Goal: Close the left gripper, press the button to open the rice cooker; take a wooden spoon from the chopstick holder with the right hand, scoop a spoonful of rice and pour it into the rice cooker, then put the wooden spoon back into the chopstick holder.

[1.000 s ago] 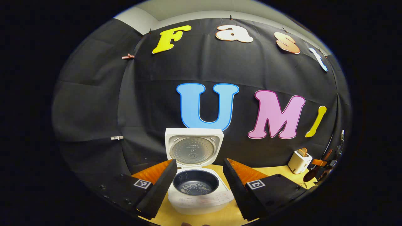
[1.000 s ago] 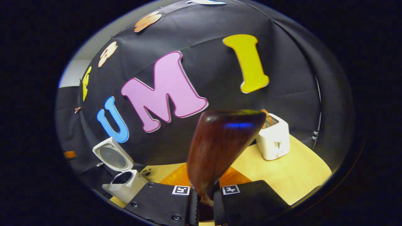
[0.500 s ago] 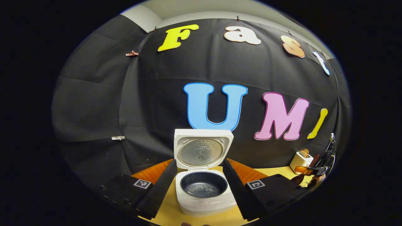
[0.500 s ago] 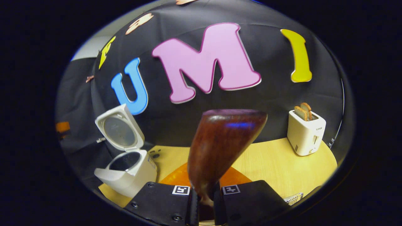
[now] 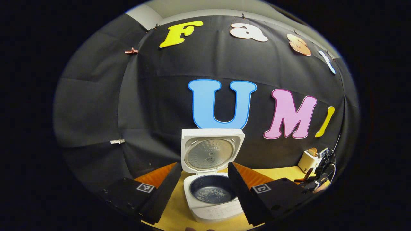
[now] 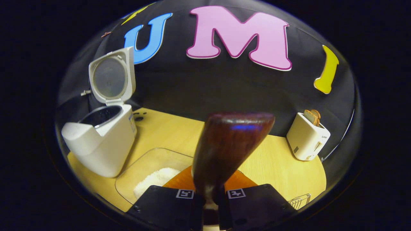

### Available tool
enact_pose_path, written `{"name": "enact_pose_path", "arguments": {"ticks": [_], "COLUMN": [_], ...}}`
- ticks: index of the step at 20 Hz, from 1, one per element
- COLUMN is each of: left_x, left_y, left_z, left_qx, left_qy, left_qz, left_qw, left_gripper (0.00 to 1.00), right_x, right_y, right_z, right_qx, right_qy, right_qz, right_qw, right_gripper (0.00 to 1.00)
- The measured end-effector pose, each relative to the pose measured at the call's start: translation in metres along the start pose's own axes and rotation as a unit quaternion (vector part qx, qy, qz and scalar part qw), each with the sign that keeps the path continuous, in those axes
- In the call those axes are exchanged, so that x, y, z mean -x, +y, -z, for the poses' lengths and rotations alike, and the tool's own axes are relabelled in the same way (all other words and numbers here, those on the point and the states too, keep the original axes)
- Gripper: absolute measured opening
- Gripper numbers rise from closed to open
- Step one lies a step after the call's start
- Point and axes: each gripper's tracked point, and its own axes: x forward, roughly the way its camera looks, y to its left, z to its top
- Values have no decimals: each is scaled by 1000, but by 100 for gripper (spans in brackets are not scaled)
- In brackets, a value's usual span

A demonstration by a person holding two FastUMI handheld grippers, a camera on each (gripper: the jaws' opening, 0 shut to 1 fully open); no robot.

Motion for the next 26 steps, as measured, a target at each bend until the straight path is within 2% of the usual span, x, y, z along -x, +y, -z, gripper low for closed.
{"name": "enact_pose_path", "arguments": {"ticks": [3, 10, 13, 18, 21, 26], "left_x": [-10, -23, -26, -26, -25, -23], "left_y": [4, 20, 26, 26, 23, 13], "left_z": [2, 10, 11, 9, 6, 4], "left_qx": [-7, -11, -10, -11, -13, -10], "left_qy": [1, 5, 6, 3, -1, -3], "left_qz": [9, 16, 15, 20, 23, 33], "left_qw": [1000, 1000, 1000, 1000, 1000, 999], "left_gripper": [95, 95, 95, 95, 95, 94], "right_x": [-7, -17, -21, -18, -8, 5], "right_y": [17, 58, 61, 42, 25, -5], "right_z": [19, 9, 8, 10, 5, -15], "right_qx": [-31, -167, -245, -383, -424, -468], "right_qy": [33, 38, 38, 19, -4, -45], "right_qz": [4, -9, -8, -11, -10, -13], "right_qw": [999, 985, 969, 923, 906, 883], "right_gripper": [23, 23, 23, 23, 23, 22]}}
